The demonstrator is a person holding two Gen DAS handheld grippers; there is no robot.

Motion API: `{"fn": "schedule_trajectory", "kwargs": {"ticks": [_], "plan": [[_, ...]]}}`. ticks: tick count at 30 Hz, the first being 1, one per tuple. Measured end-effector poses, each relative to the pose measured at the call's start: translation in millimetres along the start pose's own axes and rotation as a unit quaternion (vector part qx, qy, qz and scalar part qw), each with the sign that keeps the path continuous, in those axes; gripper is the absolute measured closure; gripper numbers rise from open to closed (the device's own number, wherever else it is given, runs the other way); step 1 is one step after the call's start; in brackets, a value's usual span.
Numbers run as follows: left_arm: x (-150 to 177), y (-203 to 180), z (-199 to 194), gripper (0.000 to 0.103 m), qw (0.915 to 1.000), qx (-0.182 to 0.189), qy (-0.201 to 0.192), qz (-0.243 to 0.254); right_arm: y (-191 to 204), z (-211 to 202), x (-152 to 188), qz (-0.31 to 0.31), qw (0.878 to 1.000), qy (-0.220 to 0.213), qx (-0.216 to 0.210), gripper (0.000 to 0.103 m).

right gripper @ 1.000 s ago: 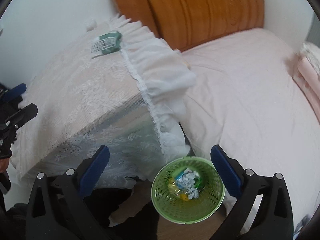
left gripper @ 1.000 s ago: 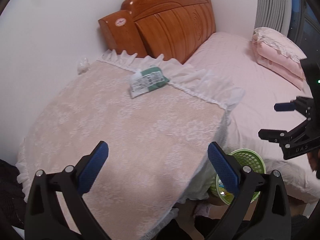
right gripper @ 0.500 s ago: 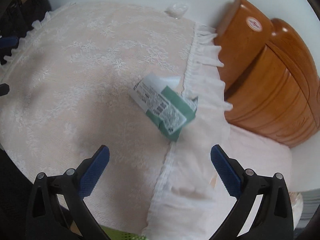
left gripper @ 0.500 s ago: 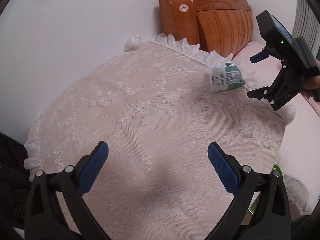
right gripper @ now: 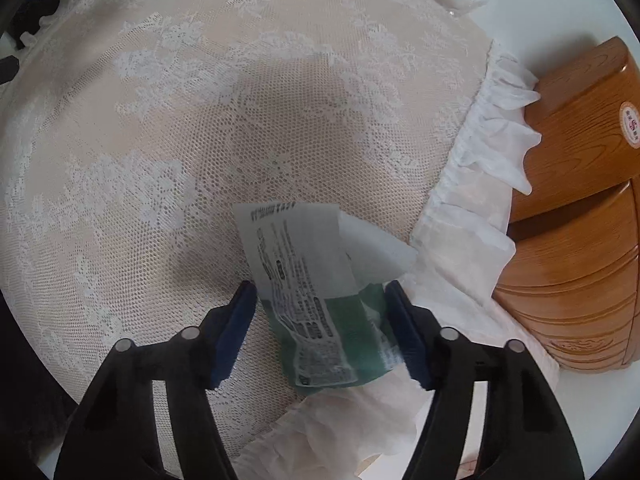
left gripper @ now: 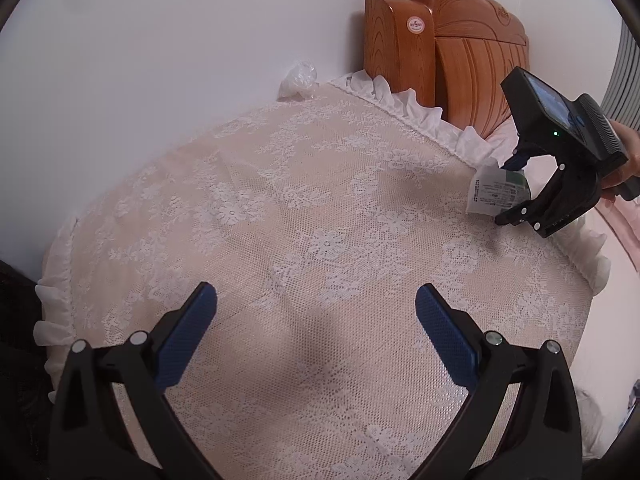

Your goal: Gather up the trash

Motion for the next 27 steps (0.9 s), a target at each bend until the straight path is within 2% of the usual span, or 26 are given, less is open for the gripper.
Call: {"fn": "schedule_trajectory", "kwargs": {"ticks": [4, 8, 10, 11, 12, 13, 14, 17, 20, 23, 25, 27], "plan": [[-16.6, 1.7, 5.9, 0.008, 0.9999, 0.005, -0.007, -0.008, -10.8, -10.0, -2.2, 0.087, 0.995, -0.026, -0.05, 0.044], [-50.4, 1.6, 22.8, 0.008, 0.9995, 0.006, -0.017, -0.027, -16.7, -29.9, -1.6, 0.175, 0.977, -0.083, -0.085, 0.044], [-72.3, -0.2, 36.4, 0.008, 0.9988, 0.01, -0.021, -0.042, -19.6, -45.7, 1.3, 0.234, 0.959, -0.128, -0.095, 0.044], [-85.0, -1.5, 45.2, 0.008, 0.9984, 0.009, -0.024, -0.05, -20.1, -55.0, 4.5, 0.271, 0.945, -0.156, -0.1, 0.044], [-97.7, -2.3, 55.6, 0.008, 0.998, -0.002, -0.024, -0.058, -19.4, -58.6, 7.7, 0.289, 0.937, -0.167, -0.104, 0.044], [-110.6, -1.8, 65.1, 0.008, 0.9975, -0.014, -0.026, -0.064, -18.9, -63.0, 12.8, 0.321, 0.923, -0.182, -0.108, 0.044], [-124.5, -1.4, 75.5, 0.008, 0.9967, -0.023, -0.032, -0.071, -23.3, -64.3, 12.9, 0.337, 0.916, -0.189, -0.111, 0.044], [-163.7, 2.0, 109.3, 0.008, 0.9934, -0.049, -0.038, -0.097, -31.1, -66.2, 22.5, 0.416, 0.877, -0.207, -0.121, 0.044], [-195.5, 6.5, 146.1, 0.008, 0.9897, -0.063, -0.03, -0.125, -34.9, -64.2, 26.8, 0.458, 0.855, -0.206, -0.131, 0.044], [-217.5, 8.8, 178.8, 0.008, 0.9882, -0.07, -0.019, -0.135, -40.0, -68.2, 29.8, 0.503, 0.823, -0.217, -0.15, 0.044], [-227.7, 11.2, 194.9, 0.008, 0.9865, -0.088, -0.02, -0.137, -40.9, -66.5, 33.6, 0.51, 0.819, -0.217, -0.15, 0.044], [-235.1, 14.3, 206.5, 0.008, 0.9846, -0.095, -0.025, -0.144, -39.6, -63.2, 27.9, 0.507, 0.823, -0.211, -0.144, 0.044]]}}
Point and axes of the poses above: each gripper's, at about its wrist camera, not at the fingertips, and z roughly the way its jaws point, y to its left, x to its underside, the point moved 5 cm from there along z, roughly the way its jaws point, and after that the axes turned 5 degrees about z, right-handed, at the moved point
